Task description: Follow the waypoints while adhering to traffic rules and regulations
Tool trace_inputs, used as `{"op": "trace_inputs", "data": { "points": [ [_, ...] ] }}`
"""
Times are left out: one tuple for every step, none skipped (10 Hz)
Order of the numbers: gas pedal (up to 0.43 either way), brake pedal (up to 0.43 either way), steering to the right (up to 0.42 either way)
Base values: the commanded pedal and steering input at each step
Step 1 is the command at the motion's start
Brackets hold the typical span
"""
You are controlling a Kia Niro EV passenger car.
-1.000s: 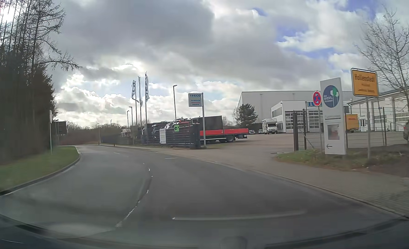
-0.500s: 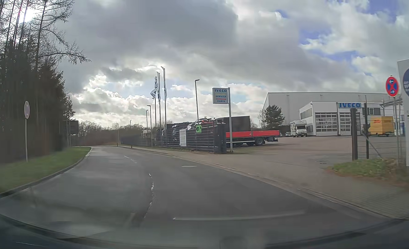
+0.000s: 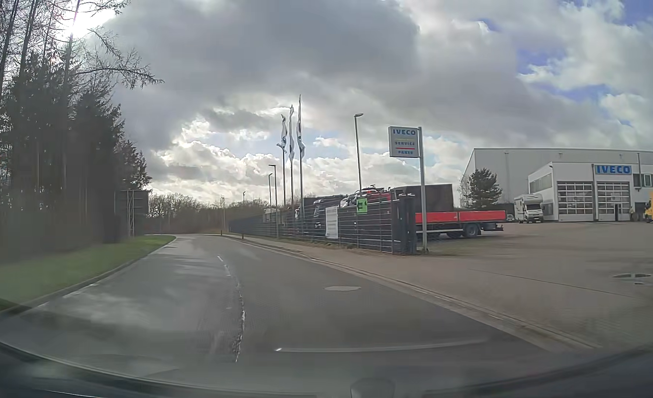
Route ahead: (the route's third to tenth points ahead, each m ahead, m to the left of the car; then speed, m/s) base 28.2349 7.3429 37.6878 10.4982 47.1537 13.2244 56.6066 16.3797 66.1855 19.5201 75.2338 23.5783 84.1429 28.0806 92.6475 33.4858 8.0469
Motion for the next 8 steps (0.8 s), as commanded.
{"op": "trace_inputs", "data": {
  "points": [
    [0.169,0.000,-0.110],
    [0.177,0.000,-0.110],
    [0.177,0.000,-0.110],
    [0.177,0.000,-0.109],
    [0.177,0.000,-0.109],
    [0.177,0.000,-0.108],
    [0.177,0.000,-0.106],
    [0.177,0.000,-0.100]
  ]
}}
